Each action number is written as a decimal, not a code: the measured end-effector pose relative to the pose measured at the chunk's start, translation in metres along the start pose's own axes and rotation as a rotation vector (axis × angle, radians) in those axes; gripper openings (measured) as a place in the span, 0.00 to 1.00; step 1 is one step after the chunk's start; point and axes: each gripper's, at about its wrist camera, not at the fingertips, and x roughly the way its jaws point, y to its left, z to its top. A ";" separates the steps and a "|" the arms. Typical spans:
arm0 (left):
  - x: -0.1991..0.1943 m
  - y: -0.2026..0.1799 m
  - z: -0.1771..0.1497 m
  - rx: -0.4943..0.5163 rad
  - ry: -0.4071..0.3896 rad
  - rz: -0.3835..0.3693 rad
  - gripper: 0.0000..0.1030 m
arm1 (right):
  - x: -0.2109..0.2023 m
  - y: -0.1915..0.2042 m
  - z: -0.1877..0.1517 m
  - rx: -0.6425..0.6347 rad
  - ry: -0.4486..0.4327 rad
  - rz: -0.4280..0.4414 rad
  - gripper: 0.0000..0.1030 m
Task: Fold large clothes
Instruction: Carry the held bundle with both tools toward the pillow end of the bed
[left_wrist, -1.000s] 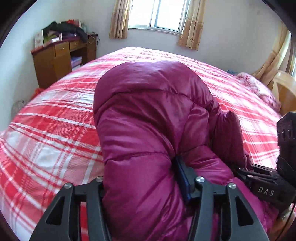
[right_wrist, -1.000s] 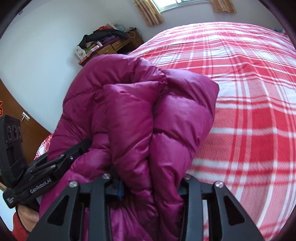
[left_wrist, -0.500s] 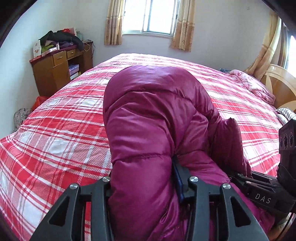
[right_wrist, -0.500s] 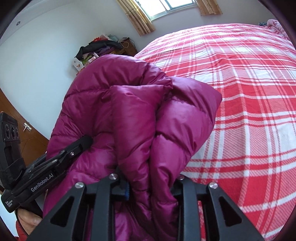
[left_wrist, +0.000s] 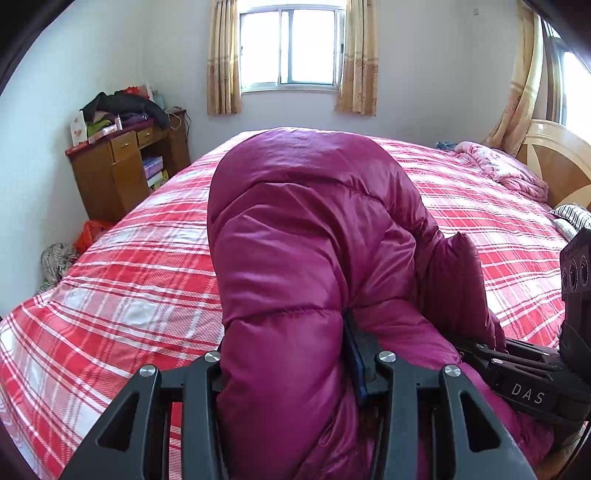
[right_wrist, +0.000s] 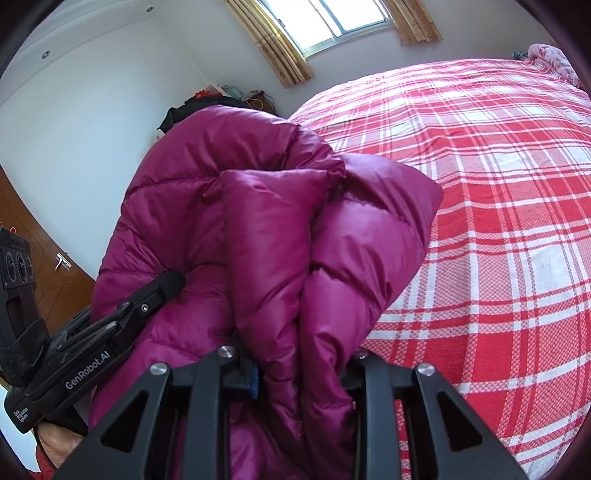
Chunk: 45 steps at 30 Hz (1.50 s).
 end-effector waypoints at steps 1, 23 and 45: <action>-0.001 0.002 0.000 -0.002 -0.002 0.003 0.42 | -0.001 0.001 0.000 -0.003 -0.001 0.001 0.27; -0.052 0.078 -0.004 -0.113 -0.086 0.126 0.42 | 0.032 0.087 0.020 -0.166 0.019 0.069 0.27; -0.092 0.253 -0.041 -0.367 -0.092 0.408 0.42 | 0.165 0.239 0.022 -0.458 0.150 0.277 0.27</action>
